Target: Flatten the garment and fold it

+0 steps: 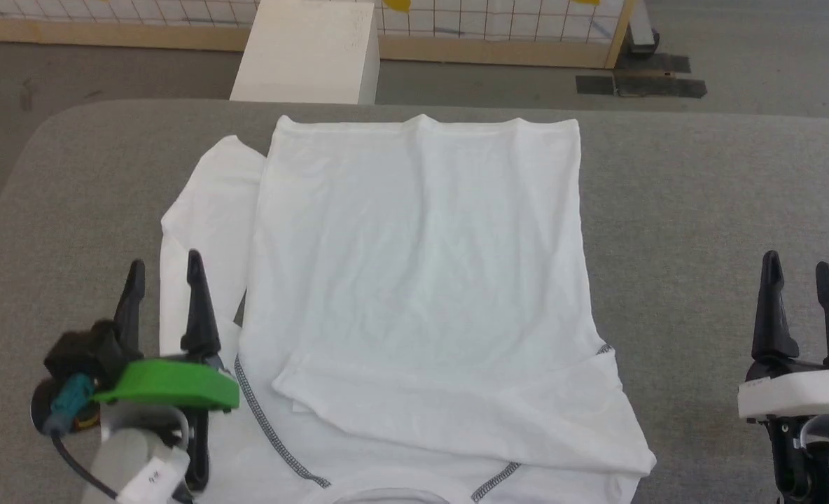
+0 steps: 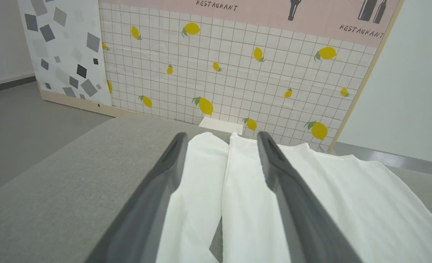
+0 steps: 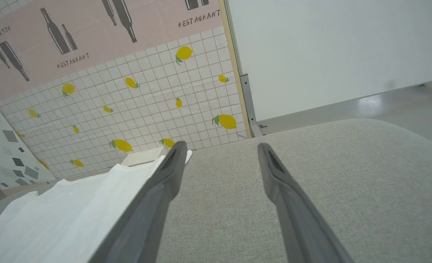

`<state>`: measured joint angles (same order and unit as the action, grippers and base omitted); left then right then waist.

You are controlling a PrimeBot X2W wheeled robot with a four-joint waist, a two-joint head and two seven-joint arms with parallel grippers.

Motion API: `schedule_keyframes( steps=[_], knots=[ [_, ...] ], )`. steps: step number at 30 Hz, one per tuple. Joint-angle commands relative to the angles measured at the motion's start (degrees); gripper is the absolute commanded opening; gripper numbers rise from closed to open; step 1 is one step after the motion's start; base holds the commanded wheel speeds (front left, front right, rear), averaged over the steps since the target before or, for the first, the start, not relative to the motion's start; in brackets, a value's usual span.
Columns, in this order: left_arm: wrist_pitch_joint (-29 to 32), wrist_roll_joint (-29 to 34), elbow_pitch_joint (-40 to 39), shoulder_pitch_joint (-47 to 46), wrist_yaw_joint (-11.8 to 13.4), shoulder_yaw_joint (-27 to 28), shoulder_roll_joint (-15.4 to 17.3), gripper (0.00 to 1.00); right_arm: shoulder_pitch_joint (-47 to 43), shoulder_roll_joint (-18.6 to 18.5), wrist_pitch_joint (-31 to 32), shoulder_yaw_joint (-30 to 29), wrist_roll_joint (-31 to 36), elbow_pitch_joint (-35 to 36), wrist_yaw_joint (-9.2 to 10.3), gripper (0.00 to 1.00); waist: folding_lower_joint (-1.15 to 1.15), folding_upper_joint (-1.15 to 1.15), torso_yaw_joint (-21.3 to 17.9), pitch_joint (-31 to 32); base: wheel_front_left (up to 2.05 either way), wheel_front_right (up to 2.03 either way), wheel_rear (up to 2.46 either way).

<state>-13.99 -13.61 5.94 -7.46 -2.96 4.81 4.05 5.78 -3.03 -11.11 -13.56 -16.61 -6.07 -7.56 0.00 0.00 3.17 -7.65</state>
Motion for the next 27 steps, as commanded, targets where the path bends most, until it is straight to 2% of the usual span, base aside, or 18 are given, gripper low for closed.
schedule_keyframes(
  steps=[1,4,8,17,27],
  knots=[
    [0.9,-0.9,1.3,-4.2,-0.9,0.2,1.8,1.0,-0.3,0.1,0.2,0.0,-0.4,1.0,0.08,1.0,0.0,0.0,0.5,-2.4,0.0,0.0,0.0],
    [3.5,-2.7,5.1,-12.1,-1.7,1.5,4.8,1.0,0.2,0.1,0.6,-0.3,-0.5,3.2,0.08,1.0,0.0,0.0,0.2,-5.4,0.0,0.0,0.0],
    [10.5,-5.1,10.7,-24.0,-3.2,1.3,10.1,1.0,2.8,0.1,1.3,-0.9,-0.6,6.3,0.08,1.0,0.0,0.0,-1.1,-11.0,0.0,0.0,0.0],
    [32.2,-13.2,18.0,-45.2,-4.4,-2.0,20.2,1.0,8.1,0.1,2.3,-0.3,-2.3,10.6,0.08,1.0,0.0,0.0,-4.3,-24.2,0.0,0.0,0.0],
    [59.4,-19.2,17.5,-54.2,-4.1,-7.7,25.0,1.0,9.6,0.1,1.9,-1.8,-2.8,14.3,0.08,1.0,0.0,0.0,-4.8,-32.4,0.0,0.0,0.0]
  ],
)
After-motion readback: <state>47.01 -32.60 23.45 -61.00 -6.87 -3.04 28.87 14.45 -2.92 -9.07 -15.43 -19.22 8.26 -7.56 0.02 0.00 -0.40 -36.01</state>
